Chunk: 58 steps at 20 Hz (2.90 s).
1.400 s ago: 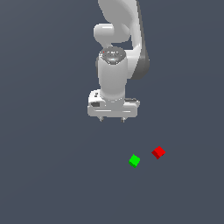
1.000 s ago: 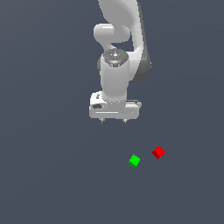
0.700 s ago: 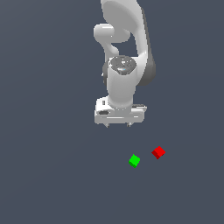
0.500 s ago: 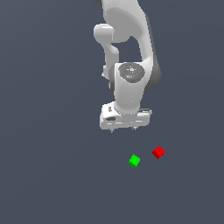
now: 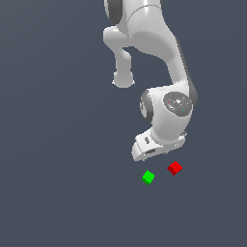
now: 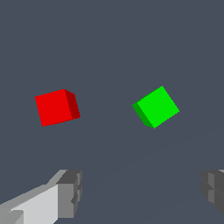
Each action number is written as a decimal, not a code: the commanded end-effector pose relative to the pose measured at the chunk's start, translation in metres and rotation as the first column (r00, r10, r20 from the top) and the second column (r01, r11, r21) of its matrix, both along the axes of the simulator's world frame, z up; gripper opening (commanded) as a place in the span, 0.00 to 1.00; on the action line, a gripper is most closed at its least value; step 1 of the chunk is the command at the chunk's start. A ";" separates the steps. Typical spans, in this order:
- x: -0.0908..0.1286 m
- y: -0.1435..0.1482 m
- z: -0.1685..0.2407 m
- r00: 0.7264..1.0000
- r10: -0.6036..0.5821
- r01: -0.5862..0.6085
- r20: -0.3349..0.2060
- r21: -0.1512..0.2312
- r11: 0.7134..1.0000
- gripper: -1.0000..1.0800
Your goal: Stack the red cube on top of the green cube.
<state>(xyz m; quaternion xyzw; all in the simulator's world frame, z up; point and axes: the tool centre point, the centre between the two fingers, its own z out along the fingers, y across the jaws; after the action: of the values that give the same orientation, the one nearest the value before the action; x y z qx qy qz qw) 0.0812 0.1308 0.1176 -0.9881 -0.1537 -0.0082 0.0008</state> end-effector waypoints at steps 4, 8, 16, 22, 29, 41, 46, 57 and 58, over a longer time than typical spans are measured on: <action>0.013 0.045 -0.021 0.994 0.111 -0.111 -0.006 -0.002 0.994 0.96; 0.018 0.071 -0.032 0.985 0.172 -0.172 -0.010 -0.003 0.985 0.96; 0.021 0.102 -0.045 0.970 0.244 -0.244 -0.015 -0.004 0.970 0.96; 0.022 0.108 -0.048 0.966 0.258 -0.258 -0.016 -0.004 0.966 0.96; 0.021 0.108 -0.062 0.966 0.257 -0.257 -0.016 -0.004 0.966 0.96; 0.022 0.108 -0.098 0.966 0.258 -0.259 -0.016 -0.004 0.966 0.96; 0.022 0.108 -0.098 0.966 0.258 -0.259 -0.016 -0.004 0.966 0.00; 0.021 0.108 -0.094 0.966 0.258 -0.258 -0.017 -0.004 0.966 0.00; 0.021 0.108 -0.091 0.966 0.258 -0.258 -0.017 -0.004 0.966 0.00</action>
<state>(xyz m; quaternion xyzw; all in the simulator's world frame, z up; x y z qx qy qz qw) 0.1017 0.2384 0.0226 -0.9596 -0.2812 0.0014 -0.0001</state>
